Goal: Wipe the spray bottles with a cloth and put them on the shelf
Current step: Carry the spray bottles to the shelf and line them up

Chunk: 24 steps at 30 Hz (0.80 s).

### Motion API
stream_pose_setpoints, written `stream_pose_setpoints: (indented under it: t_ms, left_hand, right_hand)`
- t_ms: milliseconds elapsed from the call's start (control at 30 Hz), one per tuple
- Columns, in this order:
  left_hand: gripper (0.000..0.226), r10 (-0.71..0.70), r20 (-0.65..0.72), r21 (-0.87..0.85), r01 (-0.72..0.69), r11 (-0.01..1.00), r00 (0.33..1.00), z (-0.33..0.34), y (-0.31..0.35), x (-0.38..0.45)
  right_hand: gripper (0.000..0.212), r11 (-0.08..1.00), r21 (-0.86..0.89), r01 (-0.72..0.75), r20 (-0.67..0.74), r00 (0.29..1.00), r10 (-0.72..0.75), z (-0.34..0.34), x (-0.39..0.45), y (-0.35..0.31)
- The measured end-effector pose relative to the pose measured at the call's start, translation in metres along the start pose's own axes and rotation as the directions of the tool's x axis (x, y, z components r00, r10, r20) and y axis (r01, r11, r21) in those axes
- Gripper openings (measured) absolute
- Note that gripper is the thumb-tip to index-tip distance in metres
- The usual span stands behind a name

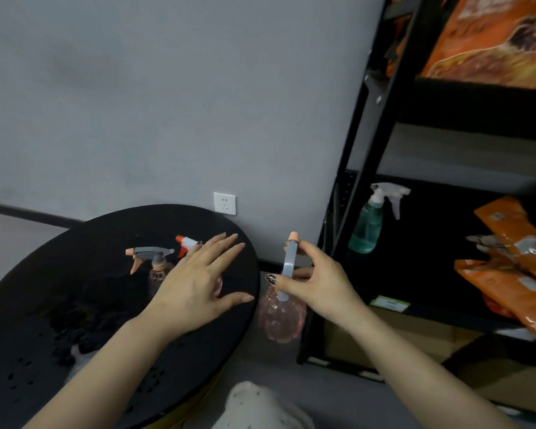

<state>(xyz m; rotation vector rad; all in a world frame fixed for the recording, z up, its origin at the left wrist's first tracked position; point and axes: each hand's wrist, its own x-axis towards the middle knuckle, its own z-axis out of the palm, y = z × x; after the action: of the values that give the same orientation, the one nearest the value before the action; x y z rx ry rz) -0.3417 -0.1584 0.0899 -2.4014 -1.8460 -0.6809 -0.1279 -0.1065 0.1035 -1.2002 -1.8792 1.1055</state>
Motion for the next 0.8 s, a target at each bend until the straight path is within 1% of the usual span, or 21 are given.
stream_pose_setpoints:
  t_ms: [67, 200, 300, 400, 533, 667, 800]
  left_hand:
    - [0.089, 0.038, 0.019, -0.018, -0.038, 0.999, 0.999, 0.004, 0.021, 0.014]
    - [0.093, 0.096, 0.025, -0.058, -0.094, 0.994, 0.995, 0.012, 0.062, 0.039]
    - [0.095, 0.13, 0.032, -0.079, -0.127, 0.989, 0.991, 0.018, 0.087, 0.056]
    - [0.094, 0.186, 0.034, -0.076, -0.183, 0.98, 0.982, 0.024, 0.108, 0.071]
    - [0.089, 0.231, 0.028, -0.083, -0.228, 0.97, 0.973, 0.033, 0.129, 0.091]
    - [0.086, 0.253, 0.022, -0.11, -0.249, 0.962, 0.967, 0.043, 0.149, 0.113]
    - [0.085, 0.256, 0.021, -0.14, -0.251, 0.958, 0.966, 0.053, 0.167, 0.132]
  right_hand:
    - [0.071, 1.0, -0.015, -0.017, -0.027, 0.999, 0.017, -0.029, -0.01, -0.001]
    - [0.059, 0.998, -0.032, -0.053, -0.081, 0.995, 0.05, -0.085, -0.023, 0.0]
    - [0.067, 0.994, -0.067, -0.083, -0.134, 0.988, 0.073, -0.122, -0.024, 0.002]
    - [0.065, 0.992, -0.085, -0.097, -0.193, 0.978, 0.079, -0.153, -0.017, 0.007]
    - [0.057, 0.991, -0.087, -0.101, -0.256, 0.964, 0.076, -0.179, 0.001, 0.02]
    - [0.059, 0.987, -0.124, -0.105, -0.331, 0.942, 0.059, -0.194, 0.027, 0.036]
    - [0.049, 0.989, -0.108, -0.104, -0.35, 0.935, 0.06, -0.2, 0.052, 0.048]
